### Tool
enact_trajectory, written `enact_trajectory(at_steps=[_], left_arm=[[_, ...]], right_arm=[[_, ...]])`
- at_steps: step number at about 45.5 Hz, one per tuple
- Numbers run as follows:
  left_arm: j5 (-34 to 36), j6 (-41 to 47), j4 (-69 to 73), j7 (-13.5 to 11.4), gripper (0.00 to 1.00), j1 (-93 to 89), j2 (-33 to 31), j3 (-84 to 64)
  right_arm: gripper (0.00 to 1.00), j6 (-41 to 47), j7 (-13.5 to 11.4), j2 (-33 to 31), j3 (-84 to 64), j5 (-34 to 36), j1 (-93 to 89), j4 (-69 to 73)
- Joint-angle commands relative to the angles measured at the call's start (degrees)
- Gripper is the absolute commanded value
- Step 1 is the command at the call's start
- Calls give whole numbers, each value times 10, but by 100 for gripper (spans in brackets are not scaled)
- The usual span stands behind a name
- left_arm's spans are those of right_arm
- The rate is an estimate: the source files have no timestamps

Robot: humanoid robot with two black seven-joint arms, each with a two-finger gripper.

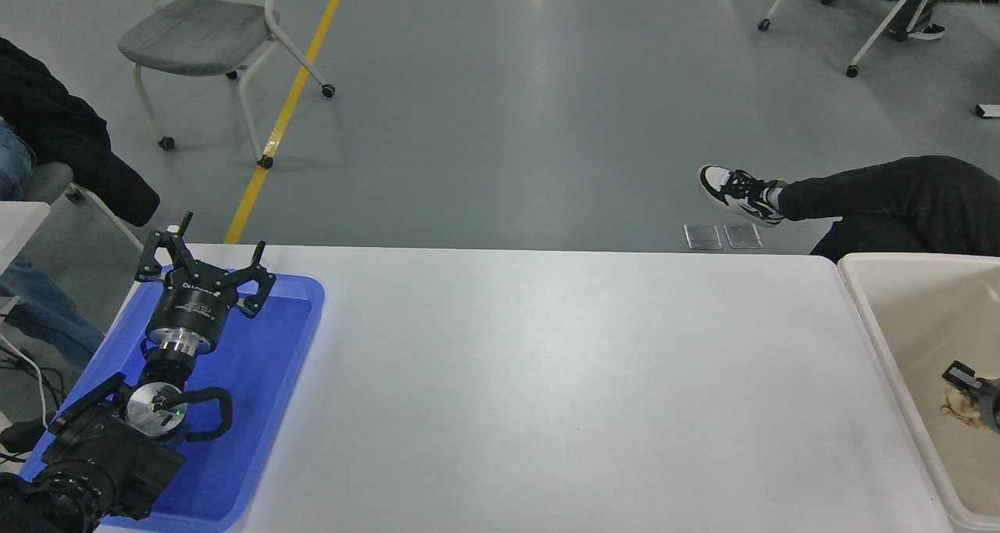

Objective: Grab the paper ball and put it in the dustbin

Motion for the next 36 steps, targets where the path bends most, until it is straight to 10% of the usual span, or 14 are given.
enact_trajectory(at_steps=[1,36], left_arm=[[0,0,-1,0,100,-1,-1,0],[0,0,-1,0,100,0,0,0]], right_arm=[[100,0,1,-7,6,5,5,-1],[100,6,2,-67,581,7,50,125]])
